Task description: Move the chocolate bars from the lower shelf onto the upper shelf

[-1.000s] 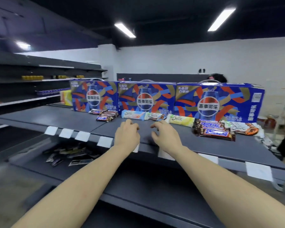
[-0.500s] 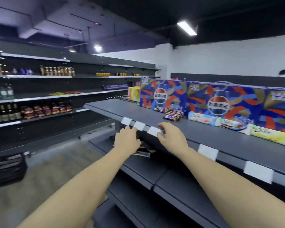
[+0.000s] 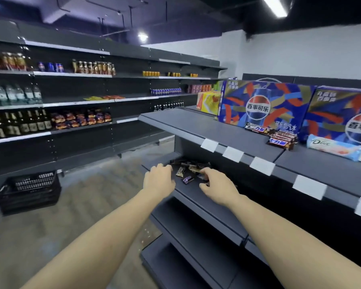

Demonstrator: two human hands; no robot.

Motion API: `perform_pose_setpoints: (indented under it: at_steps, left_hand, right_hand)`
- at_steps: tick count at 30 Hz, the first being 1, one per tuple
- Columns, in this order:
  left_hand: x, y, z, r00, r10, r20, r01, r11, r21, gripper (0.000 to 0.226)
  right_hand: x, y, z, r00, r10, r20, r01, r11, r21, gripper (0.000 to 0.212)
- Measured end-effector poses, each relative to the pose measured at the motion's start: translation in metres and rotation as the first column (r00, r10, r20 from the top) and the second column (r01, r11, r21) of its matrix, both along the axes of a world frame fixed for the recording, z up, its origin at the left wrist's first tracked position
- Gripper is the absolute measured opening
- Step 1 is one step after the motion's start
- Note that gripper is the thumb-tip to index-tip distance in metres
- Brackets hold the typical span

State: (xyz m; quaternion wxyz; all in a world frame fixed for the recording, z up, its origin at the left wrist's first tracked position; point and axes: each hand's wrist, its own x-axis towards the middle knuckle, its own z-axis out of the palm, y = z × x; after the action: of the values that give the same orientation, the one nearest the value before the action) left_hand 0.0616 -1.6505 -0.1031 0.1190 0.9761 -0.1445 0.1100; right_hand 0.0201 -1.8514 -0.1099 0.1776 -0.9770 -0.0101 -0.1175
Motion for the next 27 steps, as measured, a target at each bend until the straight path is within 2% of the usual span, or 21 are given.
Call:
perform_pose_setpoints:
  at_steps: [10, 16, 21, 27]
  left_hand:
    - [0.089, -0.017, -0.063, 0.987, -0.047, -0.153, 0.052, 0.998, 0.027, 0.038]
    - [0.156, -0.051, -0.106, 0.96, -0.086, -0.266, 0.106, 0.992, 0.064, 0.037]
    - [0.202, -0.076, -0.138, 0.934, -0.125, -0.334, 0.153, 0.986, 0.061, 0.035]
    - [0.255, -0.1, -0.174, 0.894, -0.25, -0.372, 0.267, 0.964, -0.006, 0.041]
  right_hand:
    - [0.091, -0.022, -0.08, 0.963, -0.058, -0.264, 0.061, 0.998, 0.002, 0.057]
    - [0.152, -0.066, -0.138, 0.902, -0.164, -0.399, 0.191, 0.981, 0.03, 0.062]
    - [0.183, -0.094, -0.175, 0.874, -0.246, -0.418, 0.283, 0.959, 0.026, 0.06]
    - [0.212, -0.104, -0.196, 0.849, -0.39, -0.357, 0.41, 0.912, -0.02, 0.062]
